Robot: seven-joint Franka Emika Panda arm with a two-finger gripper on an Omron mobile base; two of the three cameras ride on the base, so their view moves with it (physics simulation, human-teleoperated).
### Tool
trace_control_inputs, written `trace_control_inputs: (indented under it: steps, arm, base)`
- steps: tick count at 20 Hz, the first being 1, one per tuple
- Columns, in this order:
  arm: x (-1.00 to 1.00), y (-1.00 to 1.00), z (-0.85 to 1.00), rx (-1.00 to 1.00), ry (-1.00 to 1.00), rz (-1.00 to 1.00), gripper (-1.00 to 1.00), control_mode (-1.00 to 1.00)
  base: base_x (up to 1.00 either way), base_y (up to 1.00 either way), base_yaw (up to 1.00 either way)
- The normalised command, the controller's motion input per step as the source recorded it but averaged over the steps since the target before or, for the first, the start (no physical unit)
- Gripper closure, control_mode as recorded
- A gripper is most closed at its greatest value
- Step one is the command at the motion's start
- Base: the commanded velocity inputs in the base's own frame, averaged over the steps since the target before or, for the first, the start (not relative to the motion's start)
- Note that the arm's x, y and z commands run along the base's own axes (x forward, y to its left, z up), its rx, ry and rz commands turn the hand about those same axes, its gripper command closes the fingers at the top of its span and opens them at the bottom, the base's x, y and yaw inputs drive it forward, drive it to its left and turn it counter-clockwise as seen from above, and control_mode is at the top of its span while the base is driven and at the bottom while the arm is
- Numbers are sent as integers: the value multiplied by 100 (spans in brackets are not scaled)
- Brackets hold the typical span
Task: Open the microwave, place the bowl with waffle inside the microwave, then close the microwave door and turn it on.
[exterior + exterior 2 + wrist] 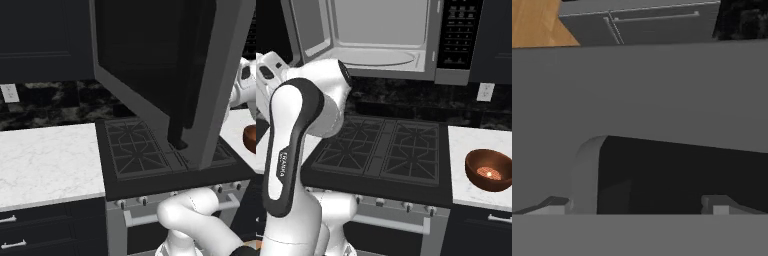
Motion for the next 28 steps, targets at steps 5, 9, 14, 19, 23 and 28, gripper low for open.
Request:
trace_control_inputs:
  steps: [5,9,14,19,23,28]
  arm:
    - [-17,62,3,-3,0,-11,-100,-100]
    - [-4,47,1,-4,0,-12,-100,-100]
    - [0,11,0,-8,-3,-20,-100,-100]
    - [1,19,0,-8,-6,-22,-100,-100]
    - [2,-18,7,-3,-3,-14,-100,-100]
    - [24,-92,3,0,1,-13,-100,-100]
  base:
    - [0,0,0]
    - [0,0,0]
    - [0,0,0]
    - [0,0,0]
    - [0,0,0]
    - [0,0,0]
